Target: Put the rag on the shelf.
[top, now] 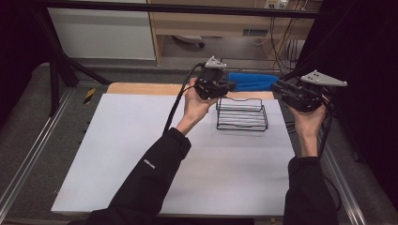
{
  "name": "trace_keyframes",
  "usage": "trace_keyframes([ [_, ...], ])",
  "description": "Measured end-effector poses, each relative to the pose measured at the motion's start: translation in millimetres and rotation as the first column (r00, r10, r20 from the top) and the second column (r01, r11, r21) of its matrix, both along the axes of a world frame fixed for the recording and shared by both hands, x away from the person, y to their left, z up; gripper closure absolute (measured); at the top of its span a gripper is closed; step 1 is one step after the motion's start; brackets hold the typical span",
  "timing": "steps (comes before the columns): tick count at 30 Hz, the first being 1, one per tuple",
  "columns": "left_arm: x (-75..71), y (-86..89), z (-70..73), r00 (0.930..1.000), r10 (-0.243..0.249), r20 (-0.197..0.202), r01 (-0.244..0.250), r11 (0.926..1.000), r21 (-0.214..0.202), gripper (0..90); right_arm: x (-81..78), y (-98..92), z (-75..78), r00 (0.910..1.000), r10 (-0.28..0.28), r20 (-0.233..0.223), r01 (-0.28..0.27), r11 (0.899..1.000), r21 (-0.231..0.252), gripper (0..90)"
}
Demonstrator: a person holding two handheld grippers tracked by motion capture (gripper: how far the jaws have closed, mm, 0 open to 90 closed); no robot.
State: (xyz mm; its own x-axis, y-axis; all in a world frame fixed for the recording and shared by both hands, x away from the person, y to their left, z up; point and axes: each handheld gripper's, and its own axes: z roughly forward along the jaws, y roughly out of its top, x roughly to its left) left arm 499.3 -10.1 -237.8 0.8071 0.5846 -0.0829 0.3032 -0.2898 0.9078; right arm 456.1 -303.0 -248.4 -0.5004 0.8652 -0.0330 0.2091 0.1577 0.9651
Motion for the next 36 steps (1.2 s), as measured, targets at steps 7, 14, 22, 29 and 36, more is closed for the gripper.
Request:
trace_keyframes([
  [7, -1.5, -3.1, -4.5, 1.0000, 0.003, 0.003, -0.003, 0.9999, 0.015, 89.3, -6.0, 0.6, 9.4, 0.9992, 0.010, 0.038, -0.011, 0.999, 0.039, 58.7],
  [14, -4.3, -4.2, -9.9, 0.9999, 0.002, 0.012, -0.002, 0.9995, 0.032, 87.7, -4.2, 7.4, 5.6, 0.9978, 0.046, -0.046, -0.044, 0.997, 0.060, 82.4],
  [22, -9.1, 2.0, -21.7, 0.9997, -0.023, -0.005, 0.023, 0.9985, 0.049, 68.8, 2.6, 8.1, -20.2, 0.9931, 0.028, -0.114, -0.023, 0.999, 0.038, 87.4],
  [29, -13.8, 12.6, -27.6, 1.0000, -0.001, 0.005, 0.001, 0.9979, 0.065, 56.9, -2.9, 8.2, -24.6, 0.9961, 0.032, -0.082, -0.028, 0.998, 0.049, 75.4],
  [36, -21.6, 31.4, -36.8, 0.9995, 0.030, 0.010, -0.031, 0.9929, 0.115, 37.7, -19.1, 12.4, -19.5, 0.9975, 0.055, -0.045, -0.053, 0.997, 0.057, 44.5],
])
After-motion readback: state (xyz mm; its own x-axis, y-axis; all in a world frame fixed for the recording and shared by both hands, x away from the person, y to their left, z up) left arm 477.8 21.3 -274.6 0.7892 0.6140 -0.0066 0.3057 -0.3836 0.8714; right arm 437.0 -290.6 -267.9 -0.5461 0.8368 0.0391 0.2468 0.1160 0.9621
